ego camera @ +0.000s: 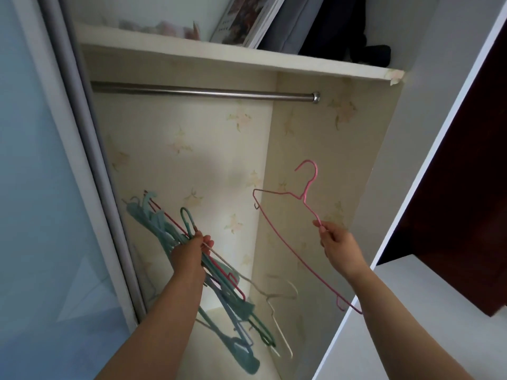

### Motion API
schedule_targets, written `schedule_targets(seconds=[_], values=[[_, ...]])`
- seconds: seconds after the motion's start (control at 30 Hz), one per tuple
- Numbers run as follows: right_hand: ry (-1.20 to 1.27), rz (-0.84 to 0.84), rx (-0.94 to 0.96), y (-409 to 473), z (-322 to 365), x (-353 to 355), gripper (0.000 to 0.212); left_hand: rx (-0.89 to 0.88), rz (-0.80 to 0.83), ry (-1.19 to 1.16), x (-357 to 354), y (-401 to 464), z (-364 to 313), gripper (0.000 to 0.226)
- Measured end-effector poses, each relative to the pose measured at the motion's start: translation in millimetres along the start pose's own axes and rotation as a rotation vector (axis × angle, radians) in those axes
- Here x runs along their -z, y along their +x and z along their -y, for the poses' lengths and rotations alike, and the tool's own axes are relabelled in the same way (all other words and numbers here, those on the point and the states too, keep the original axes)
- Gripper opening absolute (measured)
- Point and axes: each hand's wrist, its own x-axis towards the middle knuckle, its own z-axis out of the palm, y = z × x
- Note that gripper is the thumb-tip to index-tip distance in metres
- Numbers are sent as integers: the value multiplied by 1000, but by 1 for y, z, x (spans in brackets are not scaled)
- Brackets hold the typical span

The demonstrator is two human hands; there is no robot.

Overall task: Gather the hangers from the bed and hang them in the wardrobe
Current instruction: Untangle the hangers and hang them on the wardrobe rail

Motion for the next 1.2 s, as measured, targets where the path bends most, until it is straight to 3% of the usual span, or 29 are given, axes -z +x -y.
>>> schedule_targets(seconds=[0.17, 0.33, 0.57, 0.9, 0.97, 1.07, 1.13, 1.2], values=[[-19, -71, -12, 71, 40, -3, 21, 35, 133, -27, -16, -12, 1, 16], [62, -116, 18, 128, 76, -3, 31, 15, 225, -62, -41, -20, -10, 16], [81, -198, 58, 204, 109, -2, 33, -39, 181, -107, -55, -14, -19, 14], [-22, -70, -1, 217, 77, -19, 34, -63, 155, -129, -60, 2, -24, 5], [-200, -130, 80, 194, 73, -15, 42, -54, 170, -128, -62, 1, -22, 5], [-391, -342, 439, 136, 69, -14, 48, -10, 211, -149, -67, -4, -18, 5], [-252, -147, 552, 89, 63, -18, 37, 19, 239, -147, -69, -5, -15, 5], [-205, 337, 338, 47, 55, -22, 43, 45, 267, -158, -70, -6, -10, 6]])
